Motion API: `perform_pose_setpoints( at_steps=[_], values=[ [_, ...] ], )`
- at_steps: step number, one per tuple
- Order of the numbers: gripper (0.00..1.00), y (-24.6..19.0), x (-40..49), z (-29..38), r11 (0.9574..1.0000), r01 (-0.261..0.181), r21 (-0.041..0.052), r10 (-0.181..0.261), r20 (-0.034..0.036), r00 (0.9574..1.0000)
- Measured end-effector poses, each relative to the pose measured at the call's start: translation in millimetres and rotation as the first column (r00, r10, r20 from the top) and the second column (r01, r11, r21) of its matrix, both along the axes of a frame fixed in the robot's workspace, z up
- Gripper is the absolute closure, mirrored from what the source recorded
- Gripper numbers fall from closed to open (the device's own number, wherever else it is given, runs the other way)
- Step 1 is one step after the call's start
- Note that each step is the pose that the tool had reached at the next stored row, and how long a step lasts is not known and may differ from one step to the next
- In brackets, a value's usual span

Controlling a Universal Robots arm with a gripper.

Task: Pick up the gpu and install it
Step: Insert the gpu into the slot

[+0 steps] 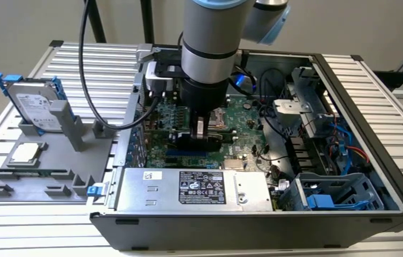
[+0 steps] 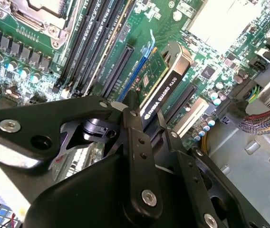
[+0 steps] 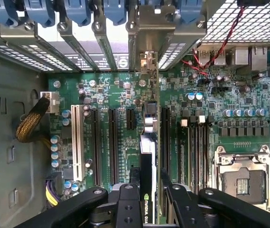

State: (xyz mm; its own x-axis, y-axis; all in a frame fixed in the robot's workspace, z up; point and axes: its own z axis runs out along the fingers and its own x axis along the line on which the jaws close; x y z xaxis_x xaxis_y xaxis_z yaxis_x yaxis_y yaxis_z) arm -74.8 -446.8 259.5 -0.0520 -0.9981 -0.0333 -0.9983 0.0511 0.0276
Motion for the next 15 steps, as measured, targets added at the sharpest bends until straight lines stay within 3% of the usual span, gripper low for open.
perform_pose_setpoints(
  at_steps=[15],
  values=[
    [1.00, -0.6, -0.2, -3.4, 1.0000, 0.002, -0.0019, -0.002, -0.0035, 1.0000]
  ],
)
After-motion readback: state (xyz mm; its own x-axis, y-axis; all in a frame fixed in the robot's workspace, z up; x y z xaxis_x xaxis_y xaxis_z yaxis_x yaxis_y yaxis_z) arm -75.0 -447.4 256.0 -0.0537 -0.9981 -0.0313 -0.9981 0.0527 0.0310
